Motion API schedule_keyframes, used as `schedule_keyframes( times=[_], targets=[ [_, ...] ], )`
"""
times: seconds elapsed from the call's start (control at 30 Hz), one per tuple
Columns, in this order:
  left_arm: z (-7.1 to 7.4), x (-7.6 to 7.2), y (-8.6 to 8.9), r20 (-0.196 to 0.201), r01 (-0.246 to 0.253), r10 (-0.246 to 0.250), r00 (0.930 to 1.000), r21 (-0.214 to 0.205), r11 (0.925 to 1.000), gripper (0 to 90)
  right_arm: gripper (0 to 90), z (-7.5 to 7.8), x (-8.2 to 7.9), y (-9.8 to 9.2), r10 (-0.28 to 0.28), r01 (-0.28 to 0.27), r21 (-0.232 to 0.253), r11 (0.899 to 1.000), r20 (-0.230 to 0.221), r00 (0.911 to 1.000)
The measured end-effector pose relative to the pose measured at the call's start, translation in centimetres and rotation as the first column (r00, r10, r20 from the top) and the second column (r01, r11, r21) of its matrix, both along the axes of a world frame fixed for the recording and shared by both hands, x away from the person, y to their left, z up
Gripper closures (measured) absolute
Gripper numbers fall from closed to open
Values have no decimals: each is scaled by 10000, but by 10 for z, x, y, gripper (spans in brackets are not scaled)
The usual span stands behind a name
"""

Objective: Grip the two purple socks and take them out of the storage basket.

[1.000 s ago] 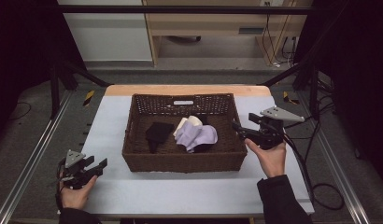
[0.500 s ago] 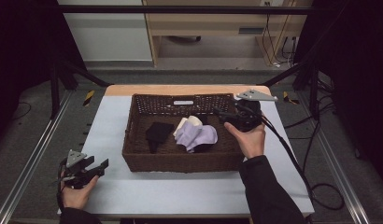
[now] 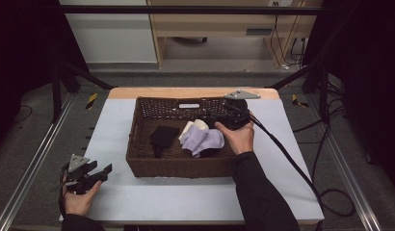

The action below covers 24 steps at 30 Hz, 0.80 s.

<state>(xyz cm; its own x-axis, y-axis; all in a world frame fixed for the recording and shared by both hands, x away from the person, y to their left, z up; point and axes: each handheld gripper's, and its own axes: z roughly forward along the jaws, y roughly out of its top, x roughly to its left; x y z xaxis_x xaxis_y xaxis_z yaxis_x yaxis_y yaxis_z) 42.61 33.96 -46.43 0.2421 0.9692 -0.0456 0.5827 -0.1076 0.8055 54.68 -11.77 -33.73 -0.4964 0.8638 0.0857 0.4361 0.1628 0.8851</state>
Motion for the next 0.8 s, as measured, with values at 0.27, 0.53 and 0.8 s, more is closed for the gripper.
schedule_keyframes(
  times=[0.27,0.53,0.8],
  targets=[
    [0,0,-1,-36,-2,3,10000,80,10000,369,389,-18,7,12,224,-243,-296,9993,-627,9978],
    [0,1,-1,-108,-7,8,9999,125,9999,368,444,-37,11,25,536,-580,-331,9978,-1213,9912],
    [0,1,-1,-120,-23,25,9999,142,9999,368,439,-51,15,31,533,-680,-788,9946,-1754,9830]
  ],
)
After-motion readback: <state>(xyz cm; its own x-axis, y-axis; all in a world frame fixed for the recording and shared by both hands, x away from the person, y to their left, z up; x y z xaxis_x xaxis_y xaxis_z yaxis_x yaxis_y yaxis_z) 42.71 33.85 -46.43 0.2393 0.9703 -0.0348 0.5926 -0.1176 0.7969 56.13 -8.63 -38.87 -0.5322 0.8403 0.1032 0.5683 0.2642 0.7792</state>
